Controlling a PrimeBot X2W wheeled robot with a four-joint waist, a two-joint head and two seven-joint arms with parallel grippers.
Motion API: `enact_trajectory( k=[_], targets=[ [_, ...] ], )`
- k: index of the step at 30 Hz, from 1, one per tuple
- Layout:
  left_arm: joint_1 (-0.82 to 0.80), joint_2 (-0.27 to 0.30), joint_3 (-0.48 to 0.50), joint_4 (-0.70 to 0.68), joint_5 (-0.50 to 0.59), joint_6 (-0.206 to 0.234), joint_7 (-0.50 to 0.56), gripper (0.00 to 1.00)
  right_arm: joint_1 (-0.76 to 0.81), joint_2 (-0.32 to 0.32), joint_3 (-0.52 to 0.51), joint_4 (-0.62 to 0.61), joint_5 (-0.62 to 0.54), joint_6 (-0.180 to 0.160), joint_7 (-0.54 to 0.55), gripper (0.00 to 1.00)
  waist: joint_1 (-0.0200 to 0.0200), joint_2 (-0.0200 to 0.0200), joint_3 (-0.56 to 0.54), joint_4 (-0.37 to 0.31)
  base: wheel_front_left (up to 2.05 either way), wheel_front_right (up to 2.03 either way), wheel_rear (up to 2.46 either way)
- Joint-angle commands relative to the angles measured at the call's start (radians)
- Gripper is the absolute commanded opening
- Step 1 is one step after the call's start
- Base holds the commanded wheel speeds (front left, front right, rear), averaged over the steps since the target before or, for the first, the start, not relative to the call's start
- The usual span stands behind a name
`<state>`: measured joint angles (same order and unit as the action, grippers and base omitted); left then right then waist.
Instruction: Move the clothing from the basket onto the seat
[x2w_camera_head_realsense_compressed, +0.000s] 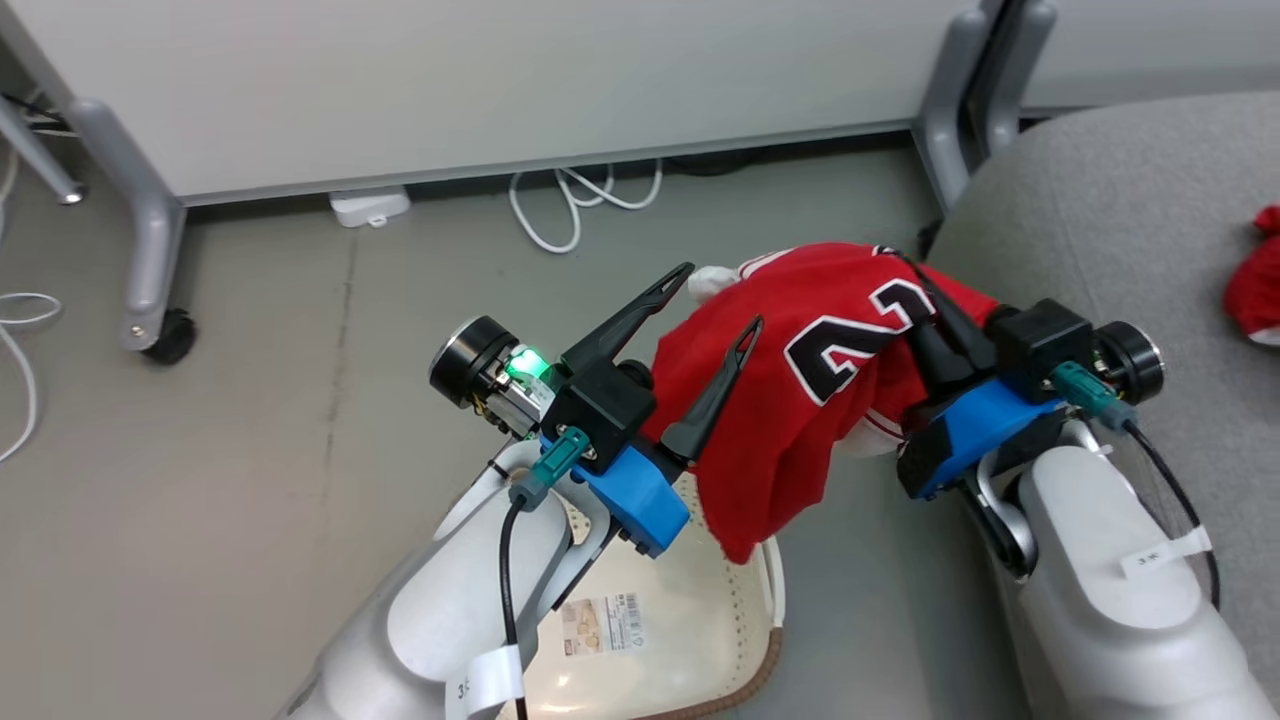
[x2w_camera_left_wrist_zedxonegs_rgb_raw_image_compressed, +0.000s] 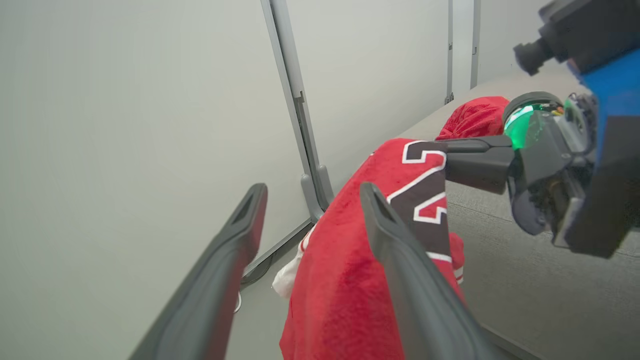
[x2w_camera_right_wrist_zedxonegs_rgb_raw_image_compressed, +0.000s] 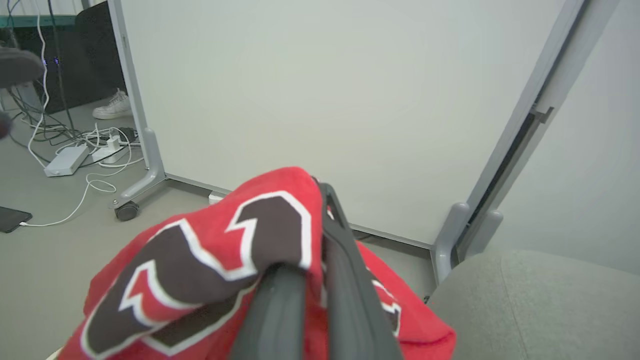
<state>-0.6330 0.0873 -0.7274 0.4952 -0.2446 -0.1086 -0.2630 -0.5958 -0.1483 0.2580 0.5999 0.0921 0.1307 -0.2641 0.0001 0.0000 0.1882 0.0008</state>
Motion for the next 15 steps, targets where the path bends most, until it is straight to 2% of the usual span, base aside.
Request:
enact_trajectory(
  k=[1,15],
  targets=[
    [-0.010,0.007,0.004,-0.005,0.005,-0.002,-0.003,1.00,0.014,-0.004,-0.013,-0.016,0.004,0.000,0.000,0.00,-0.0001,0.0000,0.030,-0.039,0.00,0.00,0.00],
    [-0.026,0.033,-0.005,-0.029,0.020,-0.017,-0.003,1.00,0.103,-0.008,-0.194,-0.200,0.006,0.000,0.000,0.00,-0.0001,0.0000,0.103,-0.206,0.00,0.00,0.00]
  ],
)
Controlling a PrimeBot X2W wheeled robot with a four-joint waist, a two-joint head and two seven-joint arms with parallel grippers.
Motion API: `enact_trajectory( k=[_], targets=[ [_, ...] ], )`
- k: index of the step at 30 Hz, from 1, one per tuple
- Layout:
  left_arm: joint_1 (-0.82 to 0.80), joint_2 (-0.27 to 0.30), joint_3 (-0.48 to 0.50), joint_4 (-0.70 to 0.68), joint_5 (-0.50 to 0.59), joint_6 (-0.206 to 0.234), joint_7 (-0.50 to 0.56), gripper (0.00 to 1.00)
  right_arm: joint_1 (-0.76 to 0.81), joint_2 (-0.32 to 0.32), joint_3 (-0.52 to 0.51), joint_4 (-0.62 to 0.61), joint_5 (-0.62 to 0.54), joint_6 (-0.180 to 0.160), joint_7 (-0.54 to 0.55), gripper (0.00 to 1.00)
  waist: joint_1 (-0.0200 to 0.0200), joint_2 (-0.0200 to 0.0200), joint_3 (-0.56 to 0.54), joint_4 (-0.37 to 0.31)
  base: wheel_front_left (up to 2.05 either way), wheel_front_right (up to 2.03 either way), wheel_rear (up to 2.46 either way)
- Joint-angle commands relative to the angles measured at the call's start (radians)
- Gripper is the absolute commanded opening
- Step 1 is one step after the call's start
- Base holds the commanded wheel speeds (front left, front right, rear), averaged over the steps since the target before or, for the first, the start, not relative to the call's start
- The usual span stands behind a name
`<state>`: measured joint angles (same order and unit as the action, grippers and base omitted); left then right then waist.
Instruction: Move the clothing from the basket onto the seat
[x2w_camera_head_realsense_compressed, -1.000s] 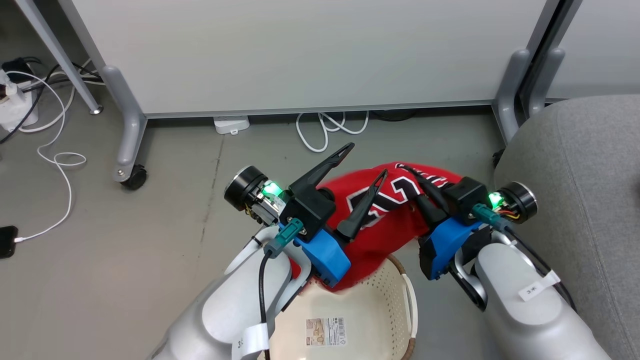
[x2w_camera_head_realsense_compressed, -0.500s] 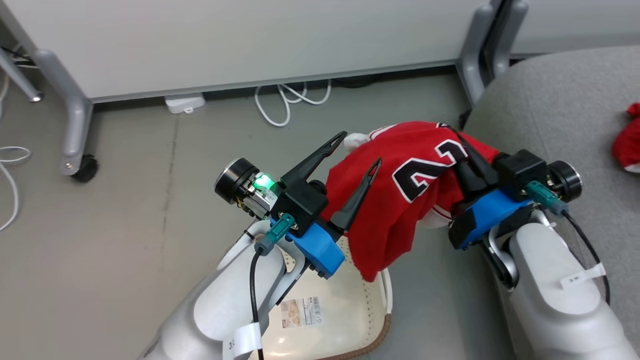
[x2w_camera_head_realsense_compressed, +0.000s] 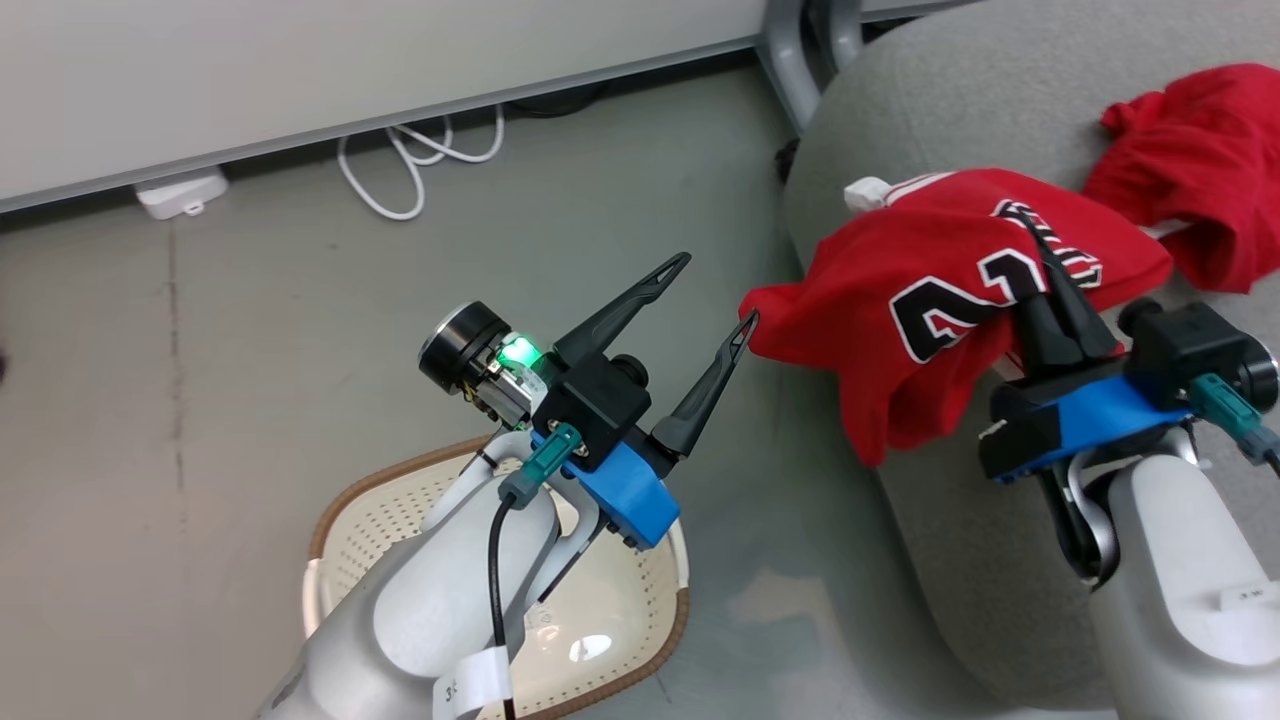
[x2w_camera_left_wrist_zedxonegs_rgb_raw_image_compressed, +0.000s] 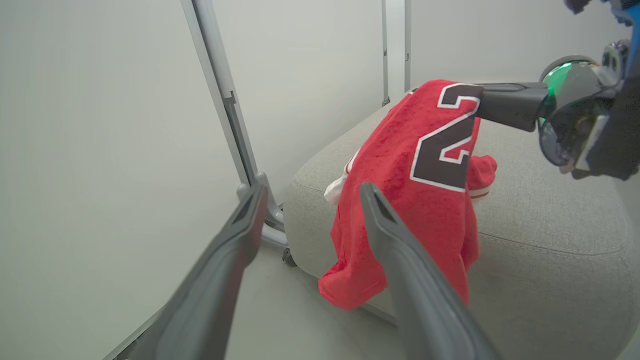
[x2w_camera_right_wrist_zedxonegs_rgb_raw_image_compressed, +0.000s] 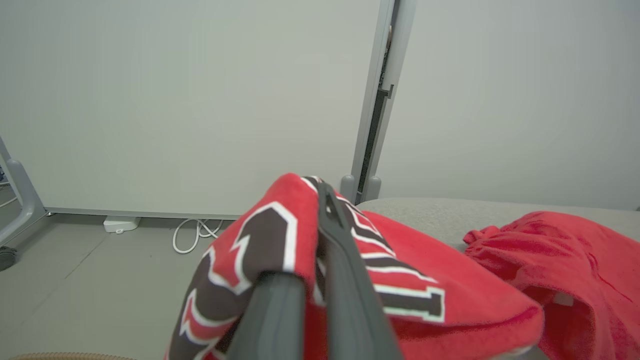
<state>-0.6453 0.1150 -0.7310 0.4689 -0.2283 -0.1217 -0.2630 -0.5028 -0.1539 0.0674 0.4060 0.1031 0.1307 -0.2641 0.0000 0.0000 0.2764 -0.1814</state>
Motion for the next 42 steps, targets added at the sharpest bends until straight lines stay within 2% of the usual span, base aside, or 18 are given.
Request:
enact_trajectory(
  k=[1,12,25,31,37,42],
  targets=[
    [-0.014,0.008,-0.001,-0.004,0.007,-0.003,-0.003,1.00,0.019,-0.002,-0.015,-0.017,-0.005,0.000,0.000,0.00,0.0000,0.0000,0.018,-0.034,0.00,0.00,0.00],
    [-0.008,0.010,-0.022,0.000,0.018,-0.008,-0.003,1.00,0.128,0.023,-0.158,-0.112,-0.005,0.000,0.000,0.00,0.0000,0.0000,0.043,-0.126,0.00,0.00,0.00],
    [-0.016,0.014,-0.034,0.008,0.011,-0.010,-0.003,1.00,0.165,0.046,-0.191,-0.150,-0.002,0.000,-0.001,0.00,0.0000,0.0000,0.046,-0.136,0.00,0.00,0.00],
    [-0.039,0.027,-0.026,-0.001,0.026,-0.008,-0.003,1.00,0.079,0.042,-0.185,-0.185,0.005,0.000,0.000,0.00,0.0000,0.0000,0.091,-0.133,0.00,0.00,0.00],
    [-0.086,0.046,-0.027,-0.002,0.043,-0.008,-0.003,1.00,-0.110,0.015,-0.214,-0.220,0.016,0.000,0.000,0.00,0.0000,0.0000,0.182,-0.134,0.00,0.00,0.00],
    [-0.146,0.052,-0.044,-0.010,0.058,-0.008,0.005,1.00,-0.289,-0.048,-0.335,-0.222,0.009,0.000,0.000,0.00,0.0000,0.0000,0.281,-0.112,0.00,0.00,0.00]
  ],
)
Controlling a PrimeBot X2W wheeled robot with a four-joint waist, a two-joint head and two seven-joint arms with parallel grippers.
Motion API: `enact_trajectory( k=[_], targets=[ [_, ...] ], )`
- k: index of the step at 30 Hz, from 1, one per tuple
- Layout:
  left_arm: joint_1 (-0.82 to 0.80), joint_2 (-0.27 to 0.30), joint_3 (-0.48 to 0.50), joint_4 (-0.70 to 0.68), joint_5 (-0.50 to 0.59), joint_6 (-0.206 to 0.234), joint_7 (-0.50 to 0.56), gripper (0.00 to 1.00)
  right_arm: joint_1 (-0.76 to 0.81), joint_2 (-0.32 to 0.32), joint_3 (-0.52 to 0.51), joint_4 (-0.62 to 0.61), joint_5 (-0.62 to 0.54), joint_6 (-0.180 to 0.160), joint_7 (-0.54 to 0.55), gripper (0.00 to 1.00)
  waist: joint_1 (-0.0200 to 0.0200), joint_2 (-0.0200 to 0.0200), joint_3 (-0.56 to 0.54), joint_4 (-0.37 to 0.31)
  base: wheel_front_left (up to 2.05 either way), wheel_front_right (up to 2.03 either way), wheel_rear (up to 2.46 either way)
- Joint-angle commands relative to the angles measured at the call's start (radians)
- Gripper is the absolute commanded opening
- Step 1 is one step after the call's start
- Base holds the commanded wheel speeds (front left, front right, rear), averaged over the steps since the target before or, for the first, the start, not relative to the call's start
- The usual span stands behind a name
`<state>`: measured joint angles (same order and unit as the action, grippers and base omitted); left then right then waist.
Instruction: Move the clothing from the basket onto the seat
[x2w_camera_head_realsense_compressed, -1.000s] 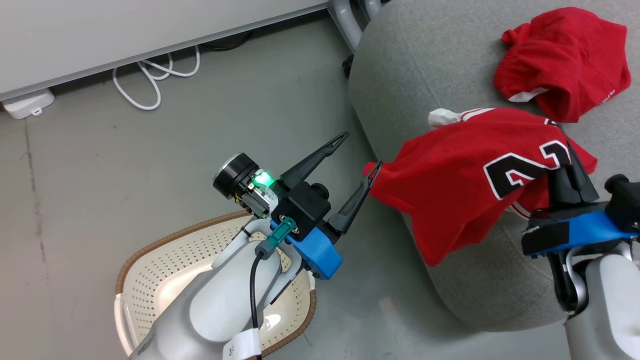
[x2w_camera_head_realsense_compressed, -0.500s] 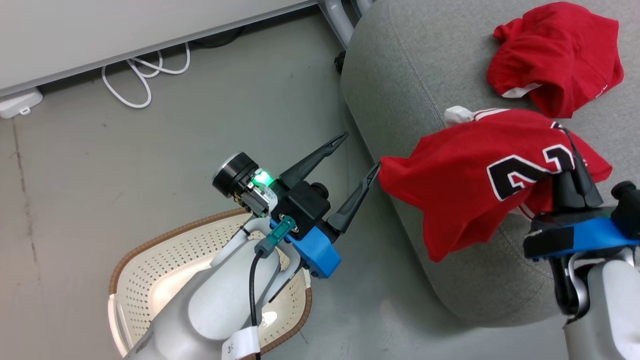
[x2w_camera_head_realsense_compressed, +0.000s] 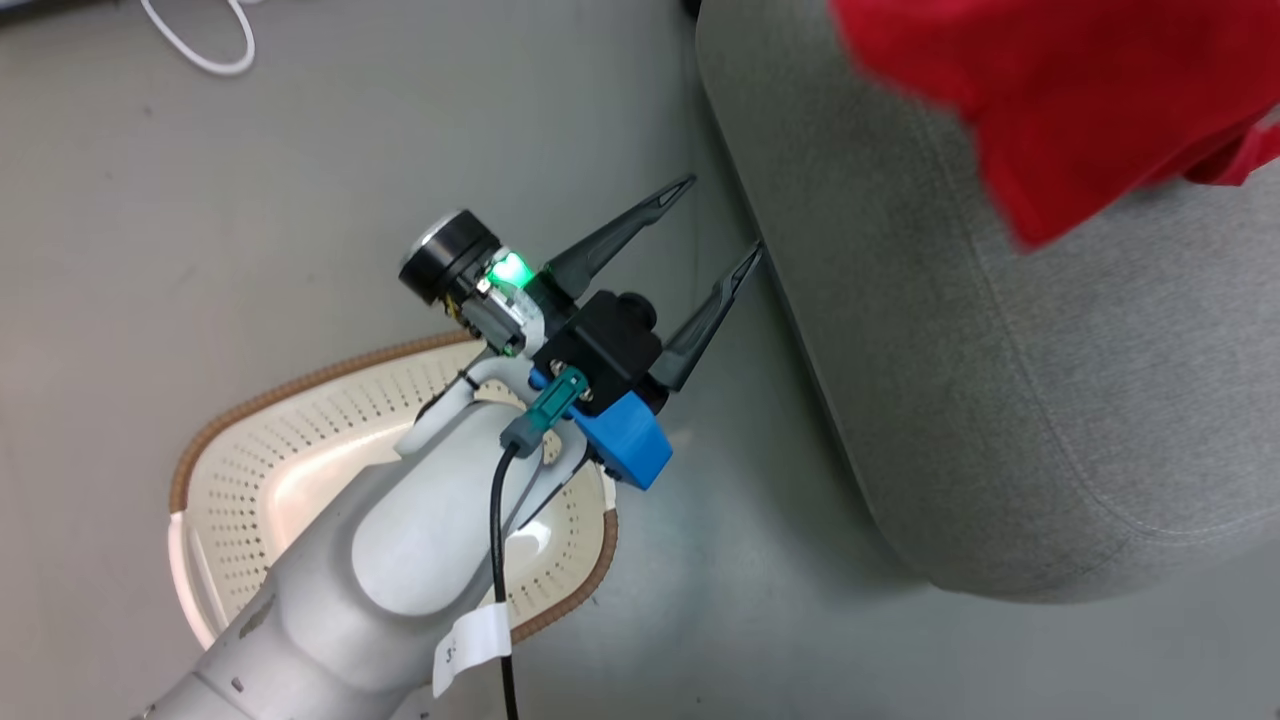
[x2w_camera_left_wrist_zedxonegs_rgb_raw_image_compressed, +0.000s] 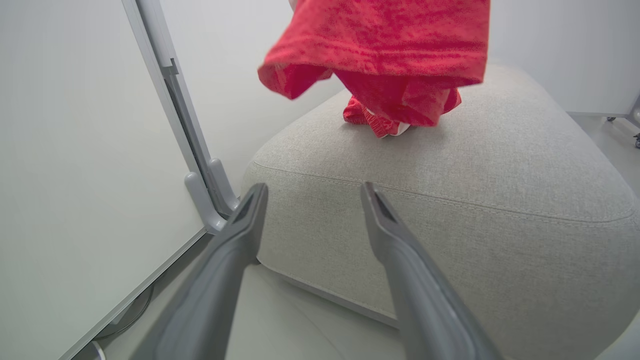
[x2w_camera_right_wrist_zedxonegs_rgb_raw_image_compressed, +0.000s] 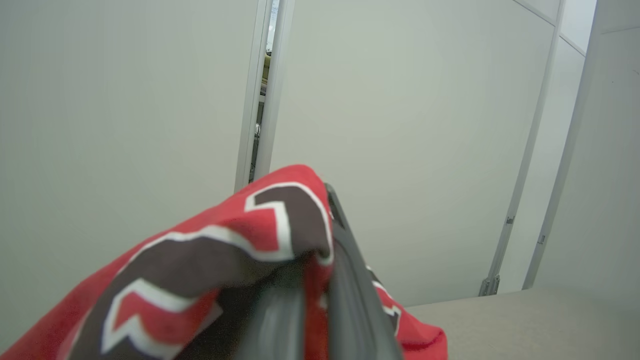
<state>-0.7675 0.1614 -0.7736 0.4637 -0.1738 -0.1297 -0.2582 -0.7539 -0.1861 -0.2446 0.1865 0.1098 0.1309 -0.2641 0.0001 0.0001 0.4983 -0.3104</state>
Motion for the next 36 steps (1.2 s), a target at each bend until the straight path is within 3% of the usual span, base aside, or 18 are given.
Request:
enact_trajectory(
  k=[1,9,14,21,28,30,31,36],
  targets=[
    [-0.035,0.008,-0.004,-0.007,0.006,0.000,0.003,1.00,-0.067,-0.032,-0.050,0.004,0.001,0.000,0.000,0.00,-0.0001,-0.0001,0.078,0.020,0.00,0.00,0.00],
    [-0.114,0.024,-0.024,-0.043,0.027,0.000,0.026,1.00,-0.228,-0.208,-0.252,0.111,-0.002,0.000,0.000,0.00,-0.0001,-0.0001,0.210,0.036,0.00,0.00,0.00],
    [-0.135,0.033,-0.030,-0.058,0.031,-0.001,0.033,1.00,-0.225,-0.239,-0.310,0.216,-0.026,0.000,0.000,0.00,-0.0001,-0.0001,0.247,0.034,0.00,0.00,0.00],
    [-0.160,0.040,-0.037,-0.077,0.032,0.000,0.041,1.00,-0.185,-0.195,-0.322,0.409,-0.093,0.000,0.000,0.00,-0.0001,-0.0001,0.287,0.033,0.00,0.00,0.00],
    [-0.157,0.053,-0.039,-0.079,0.022,0.006,0.035,1.00,-0.159,-0.134,-0.331,0.448,-0.124,0.000,0.000,0.00,-0.0001,-0.0001,0.288,0.036,0.00,0.00,0.00],
    [-0.146,0.054,-0.039,-0.075,0.016,0.010,0.032,1.00,-0.148,-0.123,-0.333,0.435,-0.132,0.000,0.000,0.76,-0.0001,-0.0001,0.275,0.034,0.00,0.00,0.00],
    [-0.138,0.055,-0.040,-0.070,0.015,0.011,0.028,1.00,-0.139,-0.116,-0.330,0.419,-0.130,0.000,0.000,1.00,-0.0001,-0.0001,0.264,0.033,0.00,0.00,0.00],
    [-0.102,0.045,-0.036,-0.055,-0.005,0.024,0.012,1.00,-0.036,-0.096,-0.299,0.335,-0.124,0.000,0.000,1.00,-0.0001,-0.0001,0.190,0.027,0.00,0.00,0.00]
  ],
)
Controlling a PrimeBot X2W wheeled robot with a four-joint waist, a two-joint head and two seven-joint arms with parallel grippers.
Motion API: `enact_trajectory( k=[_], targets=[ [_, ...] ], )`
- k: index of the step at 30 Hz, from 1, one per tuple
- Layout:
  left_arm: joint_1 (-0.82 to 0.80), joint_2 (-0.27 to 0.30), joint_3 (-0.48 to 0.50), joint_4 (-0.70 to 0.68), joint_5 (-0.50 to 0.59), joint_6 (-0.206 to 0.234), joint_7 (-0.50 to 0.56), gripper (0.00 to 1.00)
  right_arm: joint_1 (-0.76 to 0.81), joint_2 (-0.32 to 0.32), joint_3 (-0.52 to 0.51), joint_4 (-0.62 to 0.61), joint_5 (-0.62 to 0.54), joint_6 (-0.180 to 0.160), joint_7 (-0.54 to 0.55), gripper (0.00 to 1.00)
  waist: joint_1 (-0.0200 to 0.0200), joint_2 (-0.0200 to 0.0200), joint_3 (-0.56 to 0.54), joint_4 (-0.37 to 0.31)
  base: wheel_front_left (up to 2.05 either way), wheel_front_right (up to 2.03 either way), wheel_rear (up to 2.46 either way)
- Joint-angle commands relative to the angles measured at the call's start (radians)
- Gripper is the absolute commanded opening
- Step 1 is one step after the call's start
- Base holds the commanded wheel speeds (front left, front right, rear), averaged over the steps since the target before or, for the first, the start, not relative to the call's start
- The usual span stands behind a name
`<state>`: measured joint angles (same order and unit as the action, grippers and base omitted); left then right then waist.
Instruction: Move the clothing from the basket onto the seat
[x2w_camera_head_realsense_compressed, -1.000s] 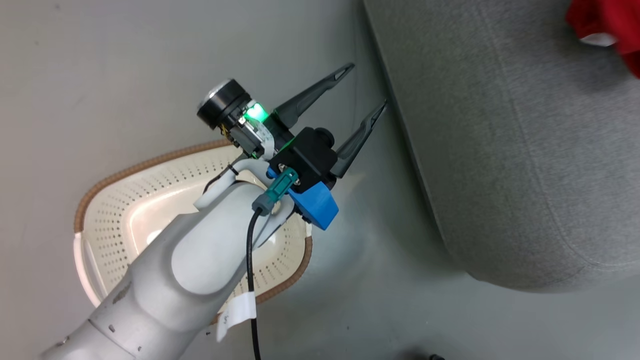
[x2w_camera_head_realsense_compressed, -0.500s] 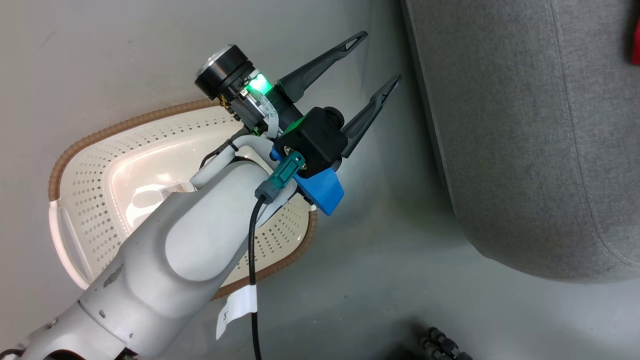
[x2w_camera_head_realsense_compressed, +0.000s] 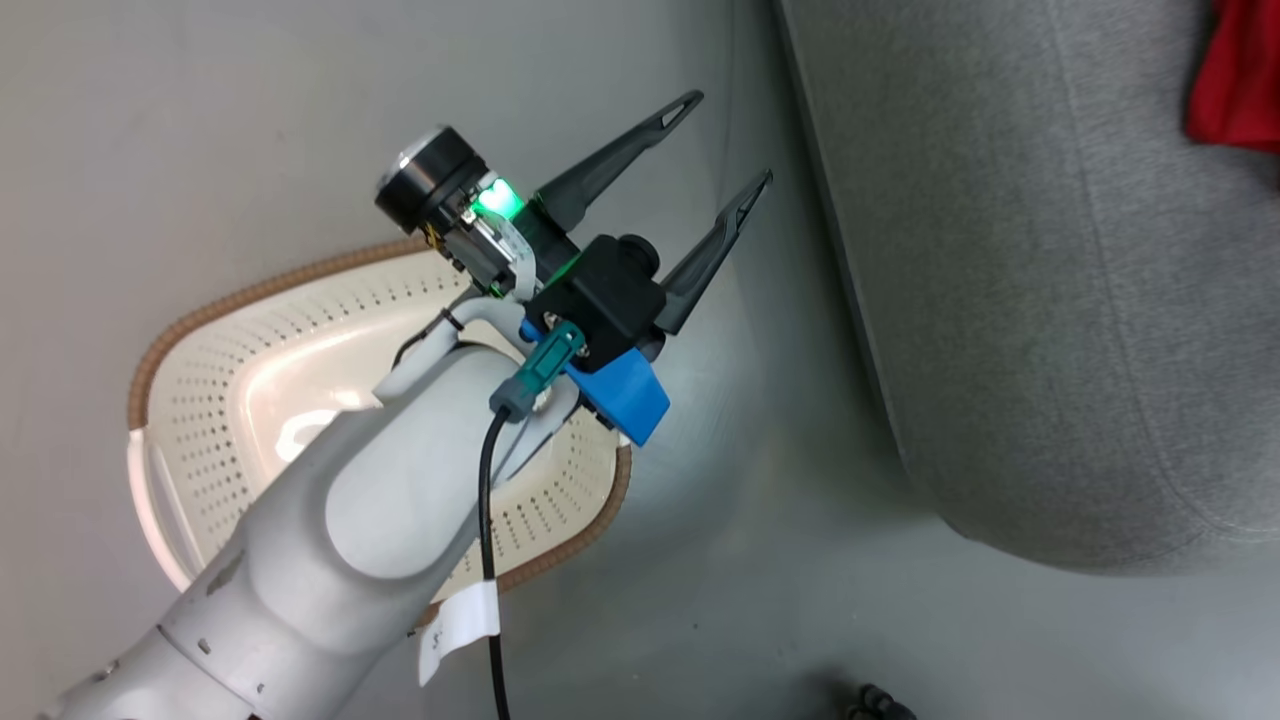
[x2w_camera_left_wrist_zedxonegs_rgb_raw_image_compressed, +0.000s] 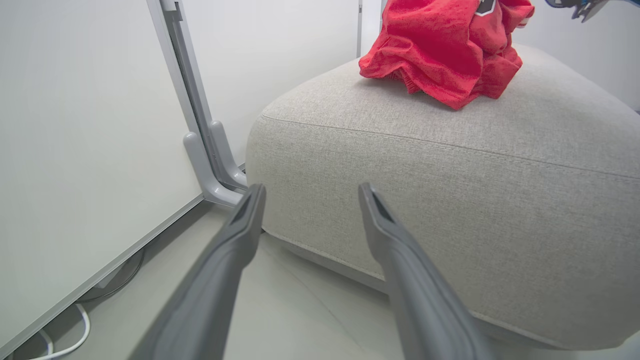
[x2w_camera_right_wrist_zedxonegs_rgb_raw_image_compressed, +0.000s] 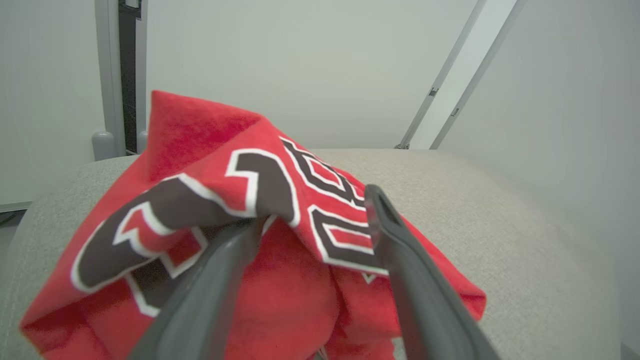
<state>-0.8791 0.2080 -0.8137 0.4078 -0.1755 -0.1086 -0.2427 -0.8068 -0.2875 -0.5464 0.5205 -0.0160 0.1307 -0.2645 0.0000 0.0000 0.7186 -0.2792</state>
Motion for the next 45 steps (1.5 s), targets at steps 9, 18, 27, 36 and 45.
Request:
enact_trajectory(
  k=[9,18,27,36,45],
  targets=[
    [0.090,-0.022,0.040,0.020,-0.050,0.033,-0.022,1.00,0.237,0.019,0.099,-0.122,0.036,0.000,0.000,1.00,0.0000,0.0000,-0.192,-0.006,0.00,0.00,0.00],
    [0.247,0.013,0.208,-0.090,-0.085,0.104,-0.023,1.00,0.362,0.060,0.266,-0.301,0.100,0.000,0.000,1.00,0.0000,0.0000,-0.341,0.029,0.00,0.00,0.00],
    [0.401,0.003,0.391,-0.171,-0.075,0.124,-0.023,1.00,0.443,0.109,0.383,-0.379,0.126,0.000,0.000,1.00,0.0000,0.0000,-0.431,0.123,0.00,0.00,0.00],
    [0.542,-0.046,0.575,-0.194,-0.046,0.107,-0.023,1.00,0.483,0.154,0.464,-0.367,0.136,0.000,0.000,1.00,0.0000,0.0000,-0.503,0.203,0.00,0.00,0.00],
    [0.657,-0.102,0.707,-0.193,-0.002,0.068,-0.023,1.00,0.539,0.182,0.509,-0.348,0.129,0.000,0.000,1.00,0.0000,0.0000,-0.569,0.254,0.00,0.00,0.00]
  ],
)
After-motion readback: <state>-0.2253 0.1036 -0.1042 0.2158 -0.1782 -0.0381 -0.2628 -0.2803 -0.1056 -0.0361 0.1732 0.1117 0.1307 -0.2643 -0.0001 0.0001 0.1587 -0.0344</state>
